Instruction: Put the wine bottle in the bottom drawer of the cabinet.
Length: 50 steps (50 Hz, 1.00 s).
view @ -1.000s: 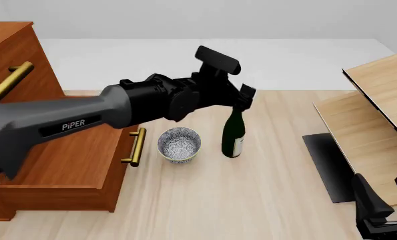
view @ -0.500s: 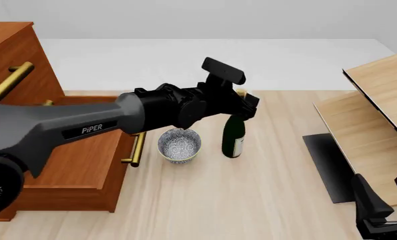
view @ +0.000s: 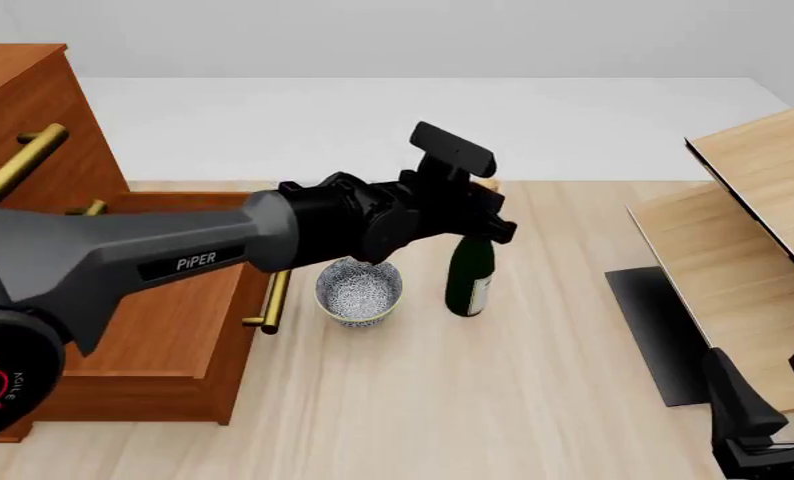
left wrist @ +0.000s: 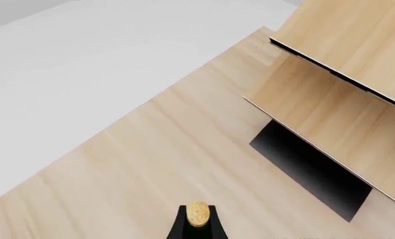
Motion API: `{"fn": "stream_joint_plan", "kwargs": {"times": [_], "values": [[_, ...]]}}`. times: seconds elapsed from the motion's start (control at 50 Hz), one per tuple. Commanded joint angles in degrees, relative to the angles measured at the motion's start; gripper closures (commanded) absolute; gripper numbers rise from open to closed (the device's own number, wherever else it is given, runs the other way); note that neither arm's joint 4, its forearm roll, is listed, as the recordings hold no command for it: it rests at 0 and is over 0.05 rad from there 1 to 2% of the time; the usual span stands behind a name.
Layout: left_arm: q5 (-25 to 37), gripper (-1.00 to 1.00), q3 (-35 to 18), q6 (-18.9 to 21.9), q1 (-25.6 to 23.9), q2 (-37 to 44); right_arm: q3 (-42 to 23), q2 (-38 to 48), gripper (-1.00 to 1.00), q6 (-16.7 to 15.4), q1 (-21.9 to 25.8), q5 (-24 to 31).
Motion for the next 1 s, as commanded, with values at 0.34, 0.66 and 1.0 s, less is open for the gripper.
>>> {"fn": "stream_joint_plan", "kwargs": {"times": [0.34,0.66,1.0], "values": [[2.4,1.00,1.3,2.8,0.3,-4.0,0.0,0.2,-1.00,-0.2,0.1,-0.4],[4.4,1.00,2.6,5.6,-0.1,-10.3,0.0,0.3,-1.00,-0.2,0.2,-0.6],[3.8,1.00,8.7,6.8,2.3,-21.9,0.0,0.0,-1.00,-0.3,0.5,-0.2]]}}
